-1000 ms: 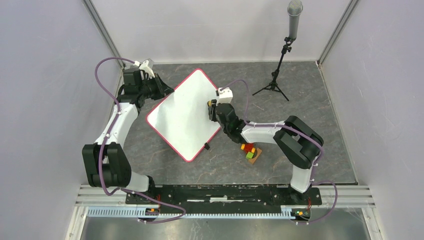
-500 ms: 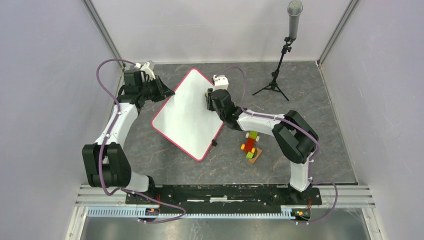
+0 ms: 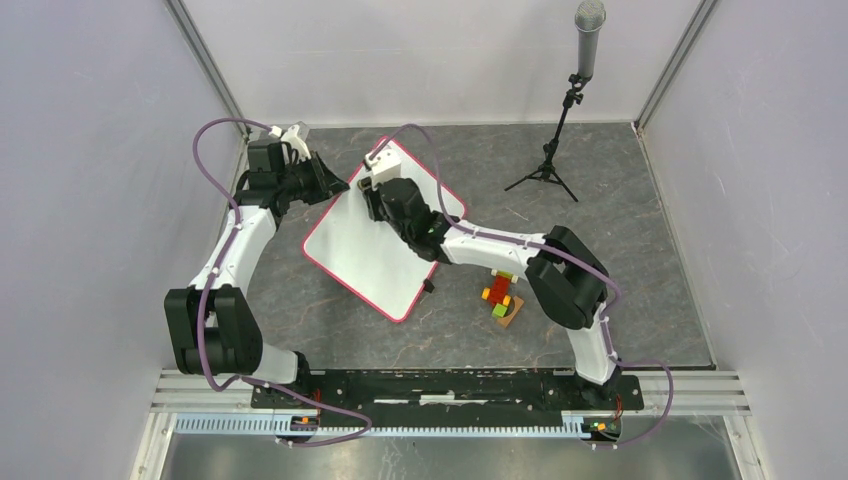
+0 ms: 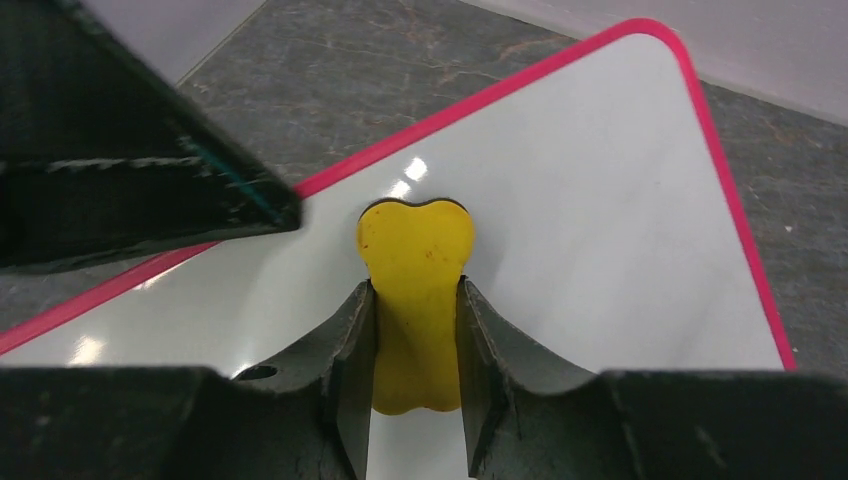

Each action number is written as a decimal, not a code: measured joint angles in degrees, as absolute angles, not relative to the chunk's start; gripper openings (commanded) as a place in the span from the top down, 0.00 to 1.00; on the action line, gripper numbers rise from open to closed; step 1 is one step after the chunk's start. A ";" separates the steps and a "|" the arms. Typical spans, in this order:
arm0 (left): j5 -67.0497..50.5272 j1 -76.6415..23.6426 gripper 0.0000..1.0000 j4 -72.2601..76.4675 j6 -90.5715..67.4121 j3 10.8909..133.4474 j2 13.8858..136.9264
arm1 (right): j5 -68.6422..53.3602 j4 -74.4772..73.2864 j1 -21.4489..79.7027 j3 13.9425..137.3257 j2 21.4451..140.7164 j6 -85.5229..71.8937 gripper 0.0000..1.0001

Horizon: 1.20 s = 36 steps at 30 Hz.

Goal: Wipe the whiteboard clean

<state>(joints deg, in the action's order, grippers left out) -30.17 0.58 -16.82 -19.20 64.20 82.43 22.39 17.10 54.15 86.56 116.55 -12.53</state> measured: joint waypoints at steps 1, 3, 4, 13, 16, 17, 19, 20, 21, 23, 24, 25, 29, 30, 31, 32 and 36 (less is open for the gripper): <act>-30.13 0.60 0.78 -16.84 -19.20 64.20 82.43 | 22.04 17.37 54.78 86.59 116.55 -11.70 0.64; -30.11 0.60 0.78 -16.88 -19.20 64.20 82.43 | 21.30 18.04 56.14 86.59 116.55 -9.76 0.64; -30.11 0.64 0.78 -16.88 -19.20 64.16 82.43 | 20.75 18.46 56.77 86.56 116.55 -8.78 0.64; -30.17 0.80 0.78 -17.19 -19.20 63.99 82.19 | 13.63 22.90 60.42 80.73 113.91 -3.01 0.64; -30.33 0.80 0.78 -17.15 -19.20 63.81 82.04 | 9.80 25.34 61.52 76.99 112.31 -1.13 0.64; -30.46 0.80 0.78 -17.12 -19.20 63.79 82.02 | 8.12 26.26 61.87 75.29 111.55 -0.45 0.64; -30.63 0.80 0.78 -17.12 -19.22 63.79 81.93 | 5.08 27.11 62.28 72.75 110.30 0.75 0.64; -30.63 0.80 0.78 -17.12 -19.22 63.79 81.91 | 3.51 27.42 62.43 71.66 109.78 1.54 0.64; -30.68 0.80 0.78 -17.10 -19.22 63.79 81.89 | 2.04 27.59 62.54 70.70 109.27 2.28 0.64; -30.79 0.78 0.78 -17.04 -19.22 63.79 81.89 | -0.40 27.51 62.63 69.14 108.38 3.88 0.64; -30.87 0.78 0.78 -16.99 -19.22 63.77 81.89 | -1.43 27.27 62.65 68.47 107.87 4.62 0.65; -31.07 0.78 0.78 -16.93 -19.22 63.79 81.89 | -2.15 26.89 62.65 67.83 107.42 5.39 0.66; -31.62 0.78 0.78 -16.64 -19.22 63.79 81.89 | -3.11 24.99 62.78 64.16 104.86 7.62 0.67; -31.66 0.78 0.78 -16.58 -19.22 63.79 81.89 | -2.87 24.73 62.74 62.67 103.96 7.81 0.67; -31.70 0.75 0.78 -16.58 -19.22 63.79 81.89 | -2.57 24.47 62.50 60.27 102.63 7.81 0.68; -31.70 0.75 0.78 -16.56 -19.22 63.79 81.89 | -2.35 24.23 62.37 58.83 101.78 7.77 0.68; -31.70 0.67 0.78 -16.47 -19.22 63.79 81.89 | 0.38 22.79 60.16 48.69 94.83 5.89 0.67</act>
<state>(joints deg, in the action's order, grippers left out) -31.70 0.67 -16.47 -19.22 63.79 81.89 0.38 22.79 60.16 48.69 94.83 5.89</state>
